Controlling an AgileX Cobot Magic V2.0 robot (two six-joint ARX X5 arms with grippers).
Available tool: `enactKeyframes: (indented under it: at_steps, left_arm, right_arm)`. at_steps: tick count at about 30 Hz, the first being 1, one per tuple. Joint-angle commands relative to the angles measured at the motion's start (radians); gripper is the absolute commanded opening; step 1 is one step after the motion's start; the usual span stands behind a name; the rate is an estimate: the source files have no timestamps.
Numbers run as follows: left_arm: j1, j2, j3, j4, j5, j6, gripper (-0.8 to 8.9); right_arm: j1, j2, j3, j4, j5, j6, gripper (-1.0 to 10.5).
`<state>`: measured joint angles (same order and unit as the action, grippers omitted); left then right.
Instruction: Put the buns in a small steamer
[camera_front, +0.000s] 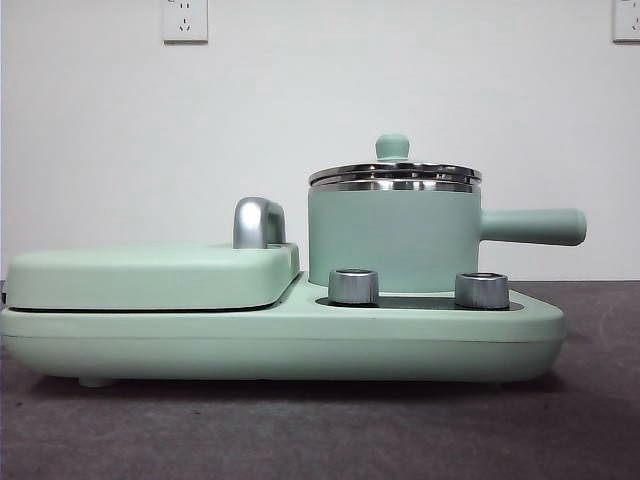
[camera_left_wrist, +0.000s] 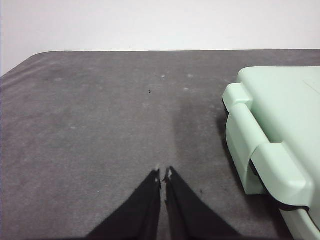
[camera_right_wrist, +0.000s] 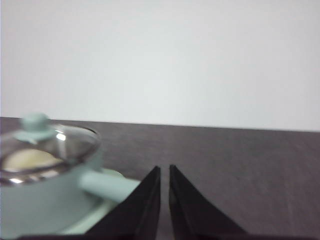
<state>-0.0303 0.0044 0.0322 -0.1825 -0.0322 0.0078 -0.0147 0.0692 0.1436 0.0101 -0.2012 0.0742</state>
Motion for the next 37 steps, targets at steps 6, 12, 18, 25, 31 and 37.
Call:
enactKeyframes:
  at_steps: [6,12,18,25,31,37]
  left_arm:
    - [0.0,-0.001,-0.019,-0.005,-0.006,0.007,0.21]
    - [0.0,-0.001,-0.019,-0.005,-0.006,0.007,0.21]
    - [0.0,-0.001,-0.019,-0.005,-0.006,0.006,0.21]
    - [0.0,-0.001,-0.019,-0.005,-0.006,0.006,0.21]
    - [0.0,-0.001,-0.019,-0.004,-0.006,0.006,0.21]
    - [0.0,-0.001,-0.019,-0.004,-0.006,0.006,0.21]
  right_arm:
    - [-0.003,-0.008,-0.08,0.007,0.186,-0.011,0.3]
    - [-0.003,-0.009,-0.129,0.003,0.192,-0.011,0.3]
    - [-0.003,-0.014,-0.132,-0.076,0.196,-0.011,0.3]
    - [-0.003,-0.066,-0.132,-0.185,0.195,-0.011,0.3]
    - [-0.002,-0.066,-0.132,-0.185,0.193,-0.008,0.3]
    - [-0.002,-0.066,-0.132,-0.166,0.195,-0.008,0.3]
